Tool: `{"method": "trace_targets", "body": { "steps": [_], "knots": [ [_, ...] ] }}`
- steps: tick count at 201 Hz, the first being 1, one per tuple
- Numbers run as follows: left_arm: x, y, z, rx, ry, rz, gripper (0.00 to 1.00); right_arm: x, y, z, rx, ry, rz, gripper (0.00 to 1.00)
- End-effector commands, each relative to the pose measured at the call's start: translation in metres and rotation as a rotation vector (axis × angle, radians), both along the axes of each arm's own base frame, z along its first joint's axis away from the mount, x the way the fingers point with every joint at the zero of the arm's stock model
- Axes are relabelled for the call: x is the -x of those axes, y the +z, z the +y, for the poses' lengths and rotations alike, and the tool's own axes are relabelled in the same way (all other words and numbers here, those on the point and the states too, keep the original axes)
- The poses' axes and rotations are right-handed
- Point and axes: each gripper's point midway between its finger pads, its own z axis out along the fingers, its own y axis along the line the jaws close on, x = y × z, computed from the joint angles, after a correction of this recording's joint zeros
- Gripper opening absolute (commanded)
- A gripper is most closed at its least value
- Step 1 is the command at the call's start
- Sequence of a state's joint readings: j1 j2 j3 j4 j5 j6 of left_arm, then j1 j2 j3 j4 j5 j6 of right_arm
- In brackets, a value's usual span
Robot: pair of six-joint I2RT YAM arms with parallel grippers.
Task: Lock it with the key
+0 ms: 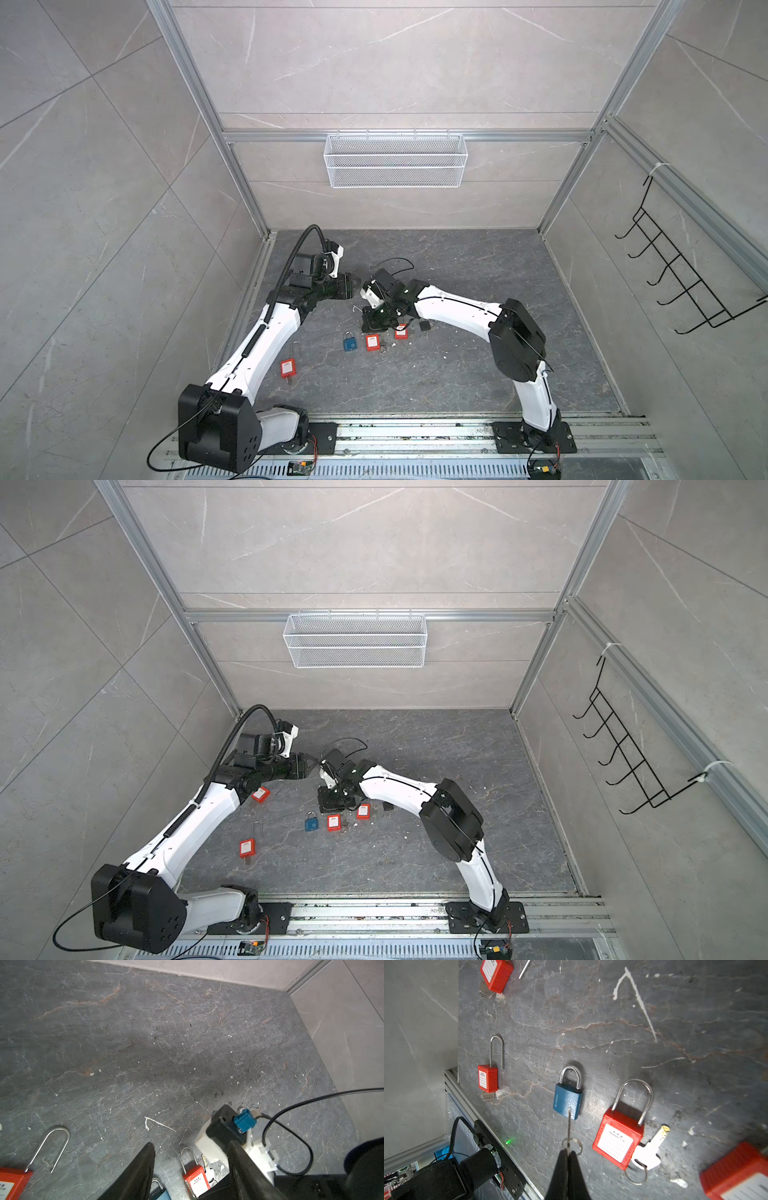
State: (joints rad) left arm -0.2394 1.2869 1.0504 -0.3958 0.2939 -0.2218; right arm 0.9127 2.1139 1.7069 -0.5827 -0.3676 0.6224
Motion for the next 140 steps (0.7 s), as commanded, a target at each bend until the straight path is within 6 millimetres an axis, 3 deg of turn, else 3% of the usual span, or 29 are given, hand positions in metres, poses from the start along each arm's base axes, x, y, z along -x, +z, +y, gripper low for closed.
{"method": "trace_targets", "body": {
  "steps": [1,53,93,118,140],
  "knots": [
    [-0.008,0.003,0.013,0.068,0.077,0.064,0.59,0.009,-0.02,-0.006,0.107,-0.011,0.071,0.0],
    [0.001,-0.022,0.04,0.11,0.147,0.183,0.59,0.015,-0.042,-0.003,0.162,-0.011,0.136,0.0],
    [0.009,-0.028,0.062,0.103,0.202,0.215,0.6,0.015,-0.052,0.005,0.16,0.006,0.167,0.01],
    [0.014,-0.033,0.08,0.085,0.241,0.233,0.62,0.016,-0.052,0.01,0.166,0.022,0.166,0.06],
    [0.018,-0.043,0.096,0.052,0.28,0.268,0.65,0.016,-0.049,0.013,0.176,0.034,0.151,0.18]
  ]
}}
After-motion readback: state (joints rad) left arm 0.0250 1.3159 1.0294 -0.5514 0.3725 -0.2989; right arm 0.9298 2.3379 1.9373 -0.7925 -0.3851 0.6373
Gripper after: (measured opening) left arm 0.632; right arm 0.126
